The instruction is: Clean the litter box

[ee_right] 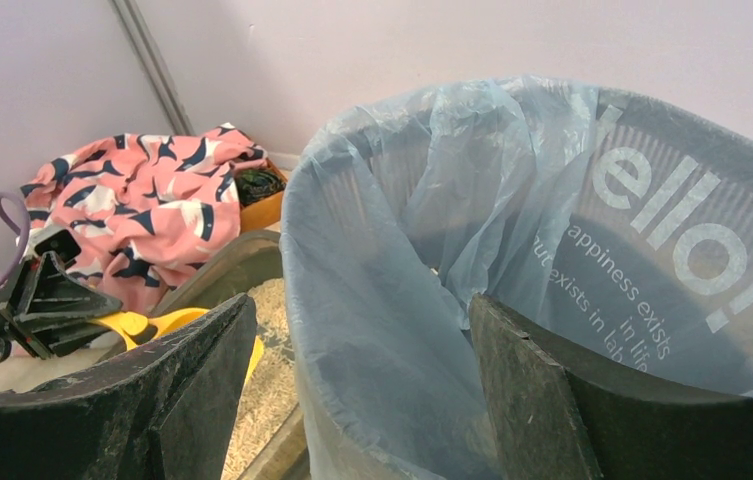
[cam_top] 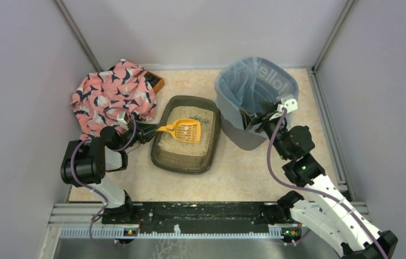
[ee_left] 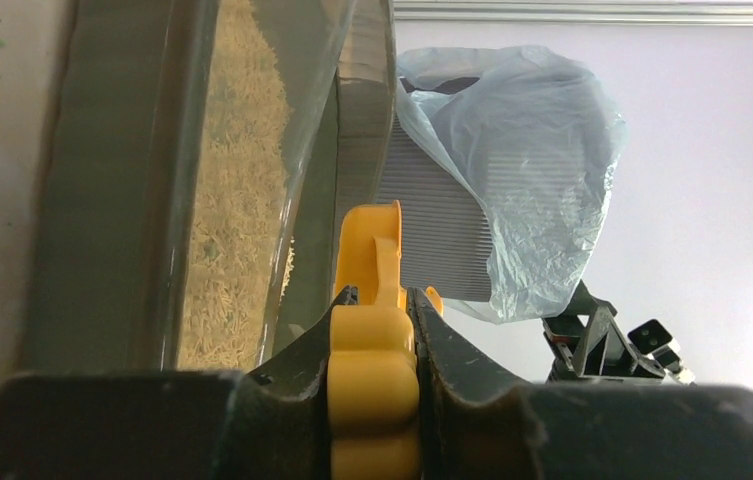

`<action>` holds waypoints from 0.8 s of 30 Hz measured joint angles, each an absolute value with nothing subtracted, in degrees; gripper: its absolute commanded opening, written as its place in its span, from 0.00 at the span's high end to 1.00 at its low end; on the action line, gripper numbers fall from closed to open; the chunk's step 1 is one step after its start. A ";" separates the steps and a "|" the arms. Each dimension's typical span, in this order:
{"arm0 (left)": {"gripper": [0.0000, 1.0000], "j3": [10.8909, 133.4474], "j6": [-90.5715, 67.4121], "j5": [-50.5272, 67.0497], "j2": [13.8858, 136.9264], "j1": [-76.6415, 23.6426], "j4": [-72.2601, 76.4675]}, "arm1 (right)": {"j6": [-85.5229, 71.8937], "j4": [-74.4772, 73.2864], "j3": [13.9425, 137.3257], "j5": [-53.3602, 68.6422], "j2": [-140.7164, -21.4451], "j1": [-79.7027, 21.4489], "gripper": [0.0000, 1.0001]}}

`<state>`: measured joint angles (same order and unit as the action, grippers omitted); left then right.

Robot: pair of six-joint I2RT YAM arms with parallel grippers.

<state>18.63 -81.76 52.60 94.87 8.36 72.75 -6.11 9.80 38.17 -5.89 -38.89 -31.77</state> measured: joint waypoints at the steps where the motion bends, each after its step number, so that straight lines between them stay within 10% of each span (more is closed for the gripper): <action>1: 1.00 18.41 -81.58 52.62 94.87 8.34 72.64 | -6.11 10.02 37.93 -5.87 -38.59 -31.77 0.22; 24: 1.00 30.92 -77.52 48.97 82.48 6.72 50.39 | -6.61 9.47 36.82 -3.44 -36.18 -31.77 0.21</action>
